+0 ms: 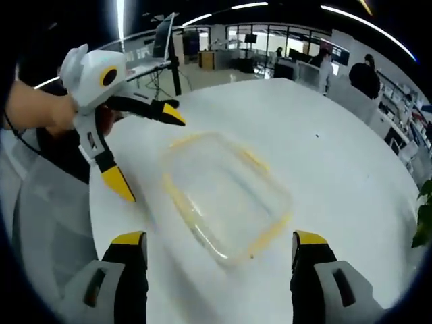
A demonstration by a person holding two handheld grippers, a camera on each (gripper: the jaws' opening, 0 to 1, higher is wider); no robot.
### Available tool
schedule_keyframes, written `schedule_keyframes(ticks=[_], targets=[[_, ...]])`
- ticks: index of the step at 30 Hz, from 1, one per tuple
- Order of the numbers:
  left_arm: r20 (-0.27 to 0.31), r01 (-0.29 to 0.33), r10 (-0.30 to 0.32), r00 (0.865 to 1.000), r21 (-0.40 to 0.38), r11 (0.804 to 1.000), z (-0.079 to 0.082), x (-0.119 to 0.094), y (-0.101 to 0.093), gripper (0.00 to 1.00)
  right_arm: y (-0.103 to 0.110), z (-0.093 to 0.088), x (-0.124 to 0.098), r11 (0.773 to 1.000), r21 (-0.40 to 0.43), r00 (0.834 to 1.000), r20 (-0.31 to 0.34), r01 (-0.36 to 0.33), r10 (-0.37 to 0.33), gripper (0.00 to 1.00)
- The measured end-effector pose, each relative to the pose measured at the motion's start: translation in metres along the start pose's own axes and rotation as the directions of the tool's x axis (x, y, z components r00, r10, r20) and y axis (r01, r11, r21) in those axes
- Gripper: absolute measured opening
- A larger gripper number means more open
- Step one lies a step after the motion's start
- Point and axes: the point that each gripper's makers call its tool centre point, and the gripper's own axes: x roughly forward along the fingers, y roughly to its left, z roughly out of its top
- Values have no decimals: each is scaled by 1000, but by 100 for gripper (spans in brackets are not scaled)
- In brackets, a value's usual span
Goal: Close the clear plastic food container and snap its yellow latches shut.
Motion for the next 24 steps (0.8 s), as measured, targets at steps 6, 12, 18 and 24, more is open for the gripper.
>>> schedule_keyframes(ticks=[6,12,18,24], targets=[[-5,-11,11,1000,-13,1000,-11,-6,-5,92,-1,-1,-10,999,12,998,42,45,-46,87],[13,-24,24,1000,-36,999,-15,-13,-9,92,-1,-4,-19,997,17,994,76,79,-80,87],[53,-39,42,998,-51,998,-11,-21,-12,92,4,-4,-28,994,18,987,121,107,-108,87],[66,-38,40,997,-44,998,-13,-28,-18,91,4,-7,-36,989,37,978,152,140,-144,87]])
